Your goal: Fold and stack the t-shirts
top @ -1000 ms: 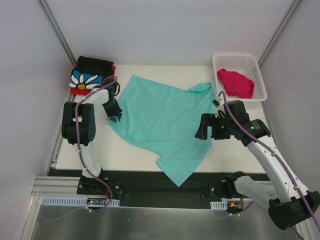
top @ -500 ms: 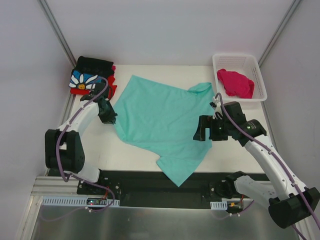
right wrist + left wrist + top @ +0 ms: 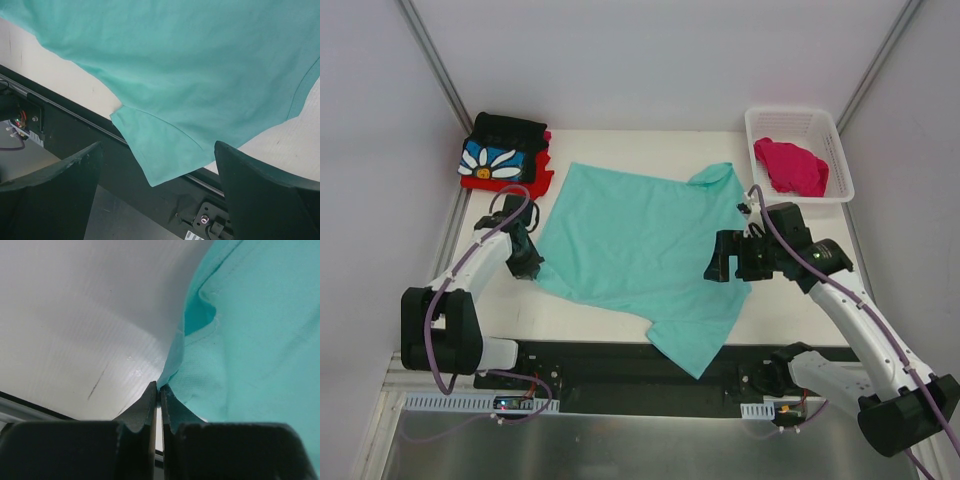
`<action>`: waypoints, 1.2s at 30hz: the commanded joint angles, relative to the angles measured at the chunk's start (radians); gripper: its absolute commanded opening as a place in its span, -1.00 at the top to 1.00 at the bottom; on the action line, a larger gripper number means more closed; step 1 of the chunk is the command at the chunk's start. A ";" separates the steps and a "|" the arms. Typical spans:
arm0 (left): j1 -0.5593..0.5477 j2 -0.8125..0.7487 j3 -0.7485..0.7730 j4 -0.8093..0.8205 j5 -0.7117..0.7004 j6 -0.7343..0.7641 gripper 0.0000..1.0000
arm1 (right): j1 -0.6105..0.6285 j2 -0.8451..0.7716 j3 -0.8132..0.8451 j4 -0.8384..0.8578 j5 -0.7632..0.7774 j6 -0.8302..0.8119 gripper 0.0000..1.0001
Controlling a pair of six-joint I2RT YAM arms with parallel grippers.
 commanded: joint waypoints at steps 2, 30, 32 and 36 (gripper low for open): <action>0.041 0.046 0.033 -0.041 -0.078 -0.028 1.00 | 0.004 -0.031 0.000 -0.028 -0.011 -0.038 -0.92; -0.134 0.275 0.254 -0.053 0.007 -0.028 -0.98 | -0.019 0.058 0.026 0.073 0.117 0.020 -0.92; -0.152 0.346 0.312 -0.038 0.051 0.001 -0.98 | -0.051 0.108 0.039 0.093 0.110 0.026 -0.92; -0.198 0.417 0.354 -0.037 0.093 0.030 -0.98 | -0.166 0.200 -0.035 0.238 -0.065 0.087 -0.92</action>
